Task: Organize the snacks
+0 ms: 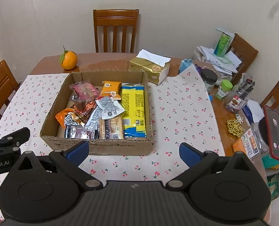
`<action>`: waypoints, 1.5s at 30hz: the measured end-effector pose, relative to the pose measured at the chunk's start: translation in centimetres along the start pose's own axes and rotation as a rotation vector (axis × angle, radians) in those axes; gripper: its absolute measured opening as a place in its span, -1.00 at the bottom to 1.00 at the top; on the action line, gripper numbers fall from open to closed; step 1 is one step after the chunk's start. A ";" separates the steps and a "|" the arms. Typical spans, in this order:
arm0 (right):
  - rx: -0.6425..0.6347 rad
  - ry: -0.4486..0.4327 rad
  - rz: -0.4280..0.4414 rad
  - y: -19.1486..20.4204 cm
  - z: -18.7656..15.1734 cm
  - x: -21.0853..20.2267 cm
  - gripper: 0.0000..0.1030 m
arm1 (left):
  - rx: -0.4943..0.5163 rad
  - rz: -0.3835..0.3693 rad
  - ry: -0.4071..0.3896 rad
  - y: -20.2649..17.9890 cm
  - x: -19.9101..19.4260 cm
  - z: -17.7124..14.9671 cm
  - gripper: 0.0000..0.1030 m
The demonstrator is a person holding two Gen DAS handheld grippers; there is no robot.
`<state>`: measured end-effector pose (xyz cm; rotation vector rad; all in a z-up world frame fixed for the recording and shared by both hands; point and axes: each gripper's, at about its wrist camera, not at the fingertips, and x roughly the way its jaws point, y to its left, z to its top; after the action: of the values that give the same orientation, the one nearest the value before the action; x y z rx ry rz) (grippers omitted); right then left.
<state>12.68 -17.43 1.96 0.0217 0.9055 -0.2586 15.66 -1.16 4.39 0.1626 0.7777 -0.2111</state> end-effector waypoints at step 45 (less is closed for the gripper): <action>-0.005 -0.030 0.033 0.3 0.7 -1.0 1.00 | -0.056 0.024 0.063 0.0 -0.4 0.7 0.98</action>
<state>12.70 -17.03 3.14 0.0275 0.8752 -0.2255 15.86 -1.28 5.19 0.1259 0.8429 -0.1620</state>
